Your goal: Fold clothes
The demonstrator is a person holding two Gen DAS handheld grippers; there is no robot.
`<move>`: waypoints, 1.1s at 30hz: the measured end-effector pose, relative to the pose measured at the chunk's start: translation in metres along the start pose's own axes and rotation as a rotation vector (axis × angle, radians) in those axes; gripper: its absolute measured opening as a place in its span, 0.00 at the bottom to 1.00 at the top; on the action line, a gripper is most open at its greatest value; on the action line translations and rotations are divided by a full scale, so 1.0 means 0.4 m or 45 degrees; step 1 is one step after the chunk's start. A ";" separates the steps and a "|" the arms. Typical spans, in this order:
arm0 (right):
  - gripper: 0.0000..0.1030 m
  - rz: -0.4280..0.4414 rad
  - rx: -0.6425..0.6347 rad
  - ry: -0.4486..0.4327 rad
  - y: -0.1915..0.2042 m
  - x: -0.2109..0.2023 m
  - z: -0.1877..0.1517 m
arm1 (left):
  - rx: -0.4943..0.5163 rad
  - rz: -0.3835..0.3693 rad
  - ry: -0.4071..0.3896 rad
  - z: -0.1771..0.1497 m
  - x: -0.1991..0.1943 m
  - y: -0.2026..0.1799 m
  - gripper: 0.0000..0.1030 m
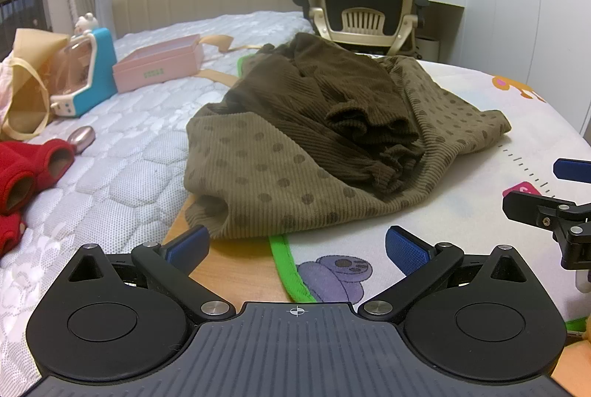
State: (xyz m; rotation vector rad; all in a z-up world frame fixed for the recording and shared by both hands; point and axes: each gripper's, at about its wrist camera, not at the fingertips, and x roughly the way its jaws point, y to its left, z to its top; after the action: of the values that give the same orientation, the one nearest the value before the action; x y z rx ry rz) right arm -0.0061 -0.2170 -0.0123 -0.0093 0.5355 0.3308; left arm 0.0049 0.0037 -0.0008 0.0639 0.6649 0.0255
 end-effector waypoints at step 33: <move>1.00 0.049 0.022 0.064 -0.011 0.046 0.051 | -0.038 -0.145 0.010 0.042 0.024 0.045 1.00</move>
State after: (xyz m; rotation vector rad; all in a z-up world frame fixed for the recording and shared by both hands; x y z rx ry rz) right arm 0.0203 -0.2138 -0.0043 0.0091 0.5888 0.3644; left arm 0.0227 0.0214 0.0075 -0.0028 0.6751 -0.0740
